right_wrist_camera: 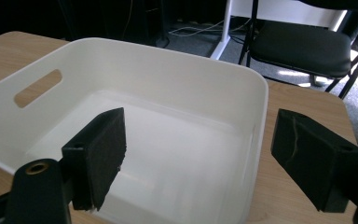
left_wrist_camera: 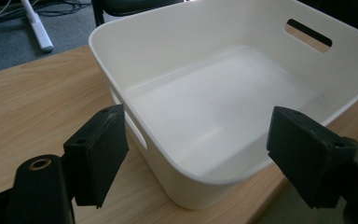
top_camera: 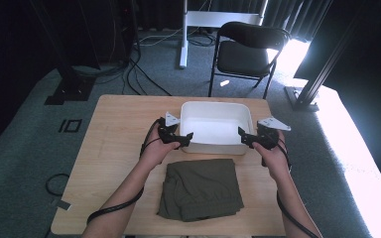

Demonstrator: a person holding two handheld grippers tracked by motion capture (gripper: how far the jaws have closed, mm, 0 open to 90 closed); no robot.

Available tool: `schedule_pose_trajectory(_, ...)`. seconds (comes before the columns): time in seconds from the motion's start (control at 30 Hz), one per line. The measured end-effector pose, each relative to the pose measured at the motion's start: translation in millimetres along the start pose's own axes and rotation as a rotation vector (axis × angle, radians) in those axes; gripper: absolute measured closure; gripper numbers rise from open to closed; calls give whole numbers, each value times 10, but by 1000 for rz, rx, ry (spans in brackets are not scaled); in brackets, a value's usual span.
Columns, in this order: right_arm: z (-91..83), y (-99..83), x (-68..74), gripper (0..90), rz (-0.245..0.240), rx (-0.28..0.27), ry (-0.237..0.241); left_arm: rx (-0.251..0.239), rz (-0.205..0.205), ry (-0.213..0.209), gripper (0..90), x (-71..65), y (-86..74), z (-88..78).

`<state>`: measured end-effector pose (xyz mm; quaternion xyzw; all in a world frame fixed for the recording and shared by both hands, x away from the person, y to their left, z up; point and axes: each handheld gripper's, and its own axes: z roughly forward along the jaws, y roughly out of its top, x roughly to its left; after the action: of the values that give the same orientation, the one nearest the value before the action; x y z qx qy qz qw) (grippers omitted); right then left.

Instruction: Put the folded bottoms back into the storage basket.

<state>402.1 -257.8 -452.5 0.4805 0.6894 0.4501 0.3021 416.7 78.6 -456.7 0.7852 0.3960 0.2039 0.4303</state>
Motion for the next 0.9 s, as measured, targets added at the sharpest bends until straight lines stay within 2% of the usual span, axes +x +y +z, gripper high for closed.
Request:
schedule_pose_trajectory(0.27, -196, -15, 98, 178, 10, -6, 35, -15, -7, -38, 218, -40, -84, -222)
schedule_pose_trajectory(0.4, -264, -59, 153, 178, 7, -13, 45, -19, 9, -45, 234, -80, -141, -308)
schedule_pose_trajectory(0.57, -330, -134, 227, 178, 9, -21, 66, -5, 18, -88, 235, -164, -262, -370)
schedule_pose_trajectory(0.67, -374, -187, 275, 178, 7, -23, 79, -5, 10, -107, 234, -207, -328, -400)
schedule_pose_trajectory(0.8, -428, -269, 335, 178, 0, -19, 95, -4, 22, -123, 234, -257, -407, -441)
schedule_pose_trajectory(0.9, -459, -328, 390, 178, -8, -13, 110, 5, 36, -120, 234, -280, -458, -471)
